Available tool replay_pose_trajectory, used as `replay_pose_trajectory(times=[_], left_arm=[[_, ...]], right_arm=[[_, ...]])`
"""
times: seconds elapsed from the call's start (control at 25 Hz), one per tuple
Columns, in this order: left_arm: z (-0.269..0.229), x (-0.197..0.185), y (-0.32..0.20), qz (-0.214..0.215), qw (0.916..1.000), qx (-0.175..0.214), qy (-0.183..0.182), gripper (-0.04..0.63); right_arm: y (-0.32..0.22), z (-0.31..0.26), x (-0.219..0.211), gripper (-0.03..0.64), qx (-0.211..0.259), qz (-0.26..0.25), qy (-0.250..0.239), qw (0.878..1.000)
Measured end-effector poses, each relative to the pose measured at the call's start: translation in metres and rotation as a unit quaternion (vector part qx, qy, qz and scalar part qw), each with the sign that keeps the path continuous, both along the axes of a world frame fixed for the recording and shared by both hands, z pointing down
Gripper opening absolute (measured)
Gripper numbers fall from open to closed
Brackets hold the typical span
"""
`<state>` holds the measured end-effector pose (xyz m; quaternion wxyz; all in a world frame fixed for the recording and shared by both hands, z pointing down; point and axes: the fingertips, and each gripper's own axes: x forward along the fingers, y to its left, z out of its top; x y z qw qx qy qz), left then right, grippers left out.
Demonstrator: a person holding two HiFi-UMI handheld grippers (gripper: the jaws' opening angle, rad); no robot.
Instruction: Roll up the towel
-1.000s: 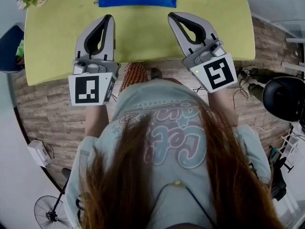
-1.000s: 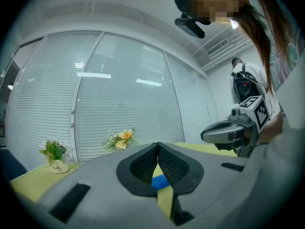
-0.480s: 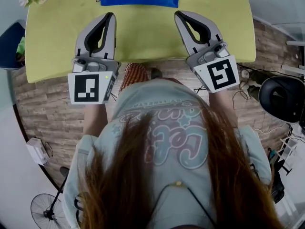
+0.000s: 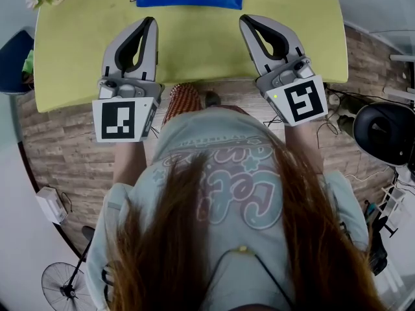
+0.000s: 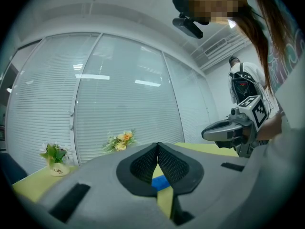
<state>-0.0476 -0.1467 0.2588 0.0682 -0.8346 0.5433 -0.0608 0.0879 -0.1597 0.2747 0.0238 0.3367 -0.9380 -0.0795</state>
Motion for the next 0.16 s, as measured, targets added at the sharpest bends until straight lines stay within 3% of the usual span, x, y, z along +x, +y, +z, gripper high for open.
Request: replay_pose_trajectory(times=[0.16], left_arm=[[0.0008, -0.002, 0.0014, -0.003, 1.0, -0.004, 0.008, 0.011]], right_arm=[[0.0012, 0.0022, 0.0023, 0.005, -0.005, 0.001, -0.001, 1.0]])
